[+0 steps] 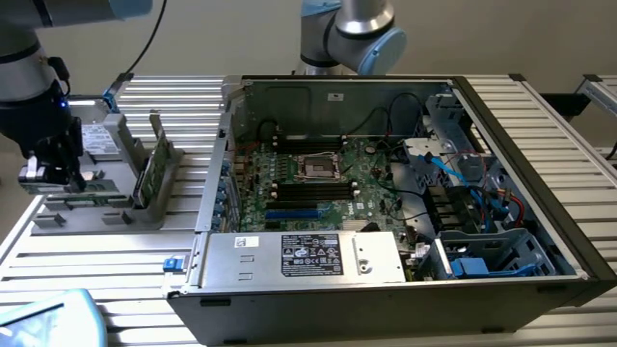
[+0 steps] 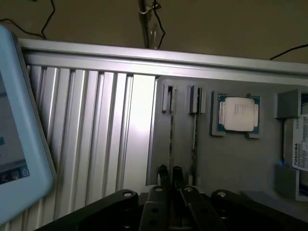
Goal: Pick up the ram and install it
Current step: 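Pick up the ram and move it above insertion slot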
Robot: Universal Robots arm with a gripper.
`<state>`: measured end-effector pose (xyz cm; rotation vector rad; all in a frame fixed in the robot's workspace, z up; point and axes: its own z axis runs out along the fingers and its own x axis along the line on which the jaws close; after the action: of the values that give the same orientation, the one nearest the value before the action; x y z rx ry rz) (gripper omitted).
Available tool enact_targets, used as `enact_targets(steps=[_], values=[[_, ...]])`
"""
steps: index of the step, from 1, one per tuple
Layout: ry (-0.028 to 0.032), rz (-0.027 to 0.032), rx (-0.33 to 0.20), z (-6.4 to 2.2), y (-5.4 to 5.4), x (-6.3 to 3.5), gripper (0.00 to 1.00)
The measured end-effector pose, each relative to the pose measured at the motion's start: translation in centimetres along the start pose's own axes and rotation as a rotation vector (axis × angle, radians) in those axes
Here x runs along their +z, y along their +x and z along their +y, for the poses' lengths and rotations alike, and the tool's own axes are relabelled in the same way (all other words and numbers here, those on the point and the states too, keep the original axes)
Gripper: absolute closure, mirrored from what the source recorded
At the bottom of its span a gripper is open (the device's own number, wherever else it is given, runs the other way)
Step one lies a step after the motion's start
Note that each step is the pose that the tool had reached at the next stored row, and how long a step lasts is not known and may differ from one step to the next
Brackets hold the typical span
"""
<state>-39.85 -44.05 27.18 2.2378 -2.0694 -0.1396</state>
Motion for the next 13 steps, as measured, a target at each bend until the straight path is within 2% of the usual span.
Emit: enact_targets(steps=[13], values=[[-0.0101, -0.0004, -0.002, -4.04, 0.3, -5.86, 0.86]])
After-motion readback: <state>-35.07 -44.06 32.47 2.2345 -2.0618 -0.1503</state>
